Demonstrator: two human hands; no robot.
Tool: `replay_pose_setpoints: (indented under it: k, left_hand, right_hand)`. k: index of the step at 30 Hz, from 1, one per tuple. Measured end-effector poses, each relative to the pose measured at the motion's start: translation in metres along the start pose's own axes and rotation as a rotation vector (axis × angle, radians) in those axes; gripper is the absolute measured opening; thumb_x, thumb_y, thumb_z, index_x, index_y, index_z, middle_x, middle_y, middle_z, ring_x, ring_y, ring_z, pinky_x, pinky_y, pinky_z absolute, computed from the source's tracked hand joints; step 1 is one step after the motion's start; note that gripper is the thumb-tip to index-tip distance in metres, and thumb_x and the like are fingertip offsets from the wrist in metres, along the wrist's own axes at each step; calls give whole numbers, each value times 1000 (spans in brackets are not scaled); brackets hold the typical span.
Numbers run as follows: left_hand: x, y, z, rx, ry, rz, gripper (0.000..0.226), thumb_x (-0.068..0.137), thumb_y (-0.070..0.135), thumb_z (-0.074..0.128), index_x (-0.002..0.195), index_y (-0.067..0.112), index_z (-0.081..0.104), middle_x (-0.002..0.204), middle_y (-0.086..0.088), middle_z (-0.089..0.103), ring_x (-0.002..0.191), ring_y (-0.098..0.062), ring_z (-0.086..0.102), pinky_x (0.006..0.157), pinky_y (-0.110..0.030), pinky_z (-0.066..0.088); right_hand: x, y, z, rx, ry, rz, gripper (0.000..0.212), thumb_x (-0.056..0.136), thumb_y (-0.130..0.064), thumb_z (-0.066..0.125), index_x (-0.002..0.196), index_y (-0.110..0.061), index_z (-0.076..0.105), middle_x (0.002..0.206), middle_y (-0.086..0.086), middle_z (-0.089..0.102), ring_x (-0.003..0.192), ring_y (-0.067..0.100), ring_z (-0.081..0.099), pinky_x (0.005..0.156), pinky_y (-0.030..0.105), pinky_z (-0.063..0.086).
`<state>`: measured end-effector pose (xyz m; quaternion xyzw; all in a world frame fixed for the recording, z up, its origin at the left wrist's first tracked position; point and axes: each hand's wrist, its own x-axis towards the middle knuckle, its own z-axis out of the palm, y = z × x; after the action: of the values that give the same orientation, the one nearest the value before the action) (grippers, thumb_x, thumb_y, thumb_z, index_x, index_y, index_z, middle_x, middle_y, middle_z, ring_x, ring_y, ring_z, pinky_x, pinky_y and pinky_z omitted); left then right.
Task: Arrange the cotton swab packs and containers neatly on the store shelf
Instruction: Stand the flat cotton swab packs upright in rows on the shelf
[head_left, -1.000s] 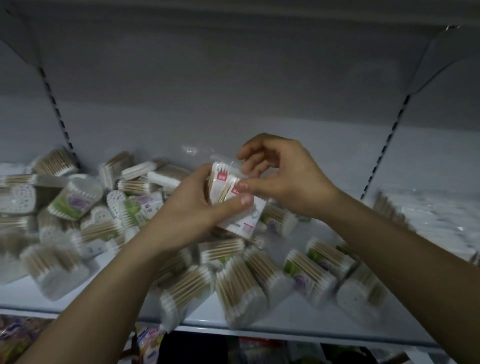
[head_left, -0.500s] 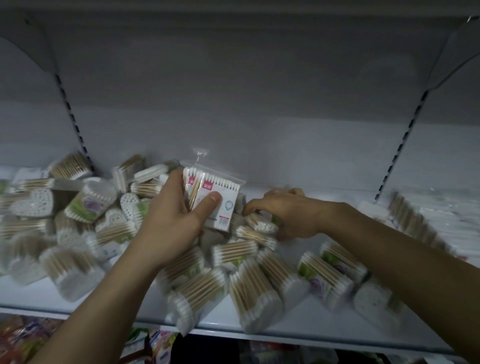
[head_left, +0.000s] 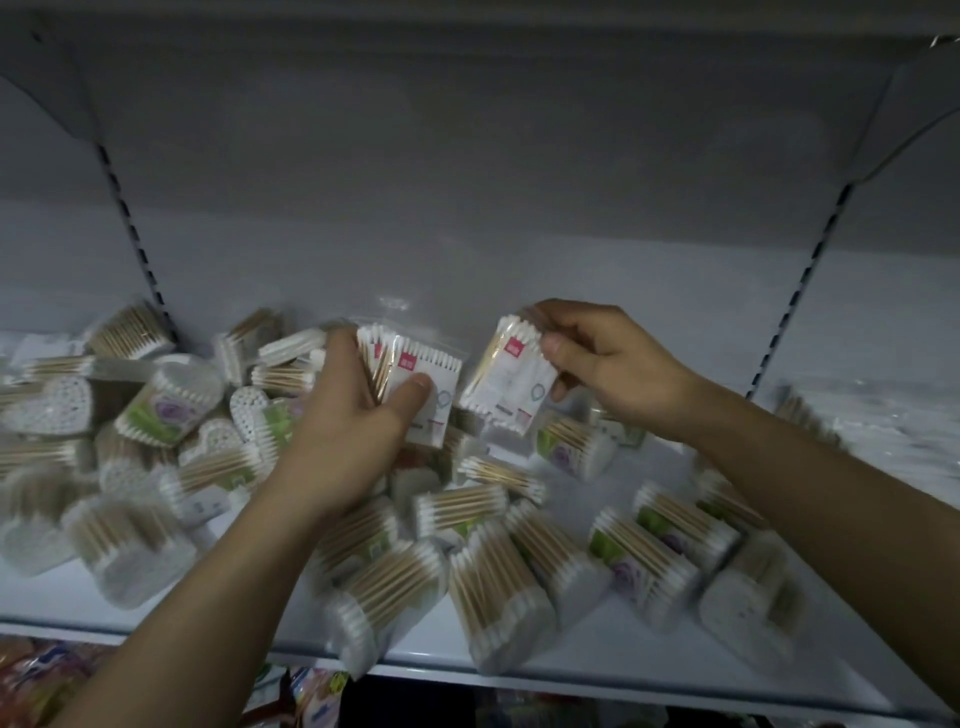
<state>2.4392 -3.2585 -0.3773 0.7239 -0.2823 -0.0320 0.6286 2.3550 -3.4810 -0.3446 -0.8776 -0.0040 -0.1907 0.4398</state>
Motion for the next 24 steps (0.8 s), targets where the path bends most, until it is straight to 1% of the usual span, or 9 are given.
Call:
replay_pose_setpoints:
  k: [4,6,9,12,14,17,19,22,24]
  left_hand:
    - [-10,8,16,-114,-82,-10,32,97,51,64,116,29,51,107,2,73,91,-22,76,70,-53,64]
    - [-14,11,17,-60,-107,46,52,83,57,76,121,31,50,107,9,74,93,-14,75,74,-48,63]
    - [-13,6,15,2,-117,50,64,77,26,89,126,23,48,108,7,74,96,-9,74,85,-45,62]
    - [-14,2,10,36,-69,73,58,83,15,84,127,23,47,112,6,73,98,-9,74,87,-46,61]
    - [-13,3,5,-12,-27,65,54,86,14,81,126,22,45,111,4,72,91,-11,76,70,-42,63]
    - [-15,3,-3,-67,-8,45,49,89,12,76,123,23,43,106,3,71,83,-13,76,52,-30,59]
    - [-16,1,-5,-48,7,56,48,89,13,76,123,24,44,109,6,71,90,-13,76,63,-35,62]
    - [-17,-3,-8,-33,23,77,50,88,13,77,124,27,46,116,9,71,102,-8,73,92,-45,59]
    - [-17,-6,-10,-32,28,86,48,88,14,78,121,31,47,116,11,71,104,-7,72,96,-43,58]
  right_hand:
    - [-12,-19,20,140,24,5,20,101,-2,54,111,-18,60,88,7,73,79,20,72,62,35,59]
    - [-15,-26,24,240,69,19,18,97,-4,62,111,-14,59,93,17,71,76,20,73,60,33,59]
    - [-18,-31,28,277,108,76,23,91,-8,72,111,-9,61,98,17,64,78,20,72,60,32,61]
    - [-16,-22,31,103,99,79,6,100,-17,61,104,-17,64,89,6,67,79,20,72,63,37,62]
    - [-14,-8,26,-192,47,28,15,97,-11,56,103,-23,64,87,-1,71,81,16,69,68,33,57]
    - [-18,7,18,-514,-341,10,44,78,0,67,116,-22,63,101,-7,69,87,7,63,68,17,45]
    - [-21,14,19,-647,-538,29,60,73,-8,78,126,-29,58,112,-13,63,97,4,59,76,15,46]
    - [-20,22,23,-608,-514,55,66,69,-15,86,124,-36,57,115,-16,62,104,8,58,87,29,51]
    - [-18,26,22,-580,-504,58,60,71,-17,88,121,-34,60,111,-20,62,100,1,57,84,22,48]
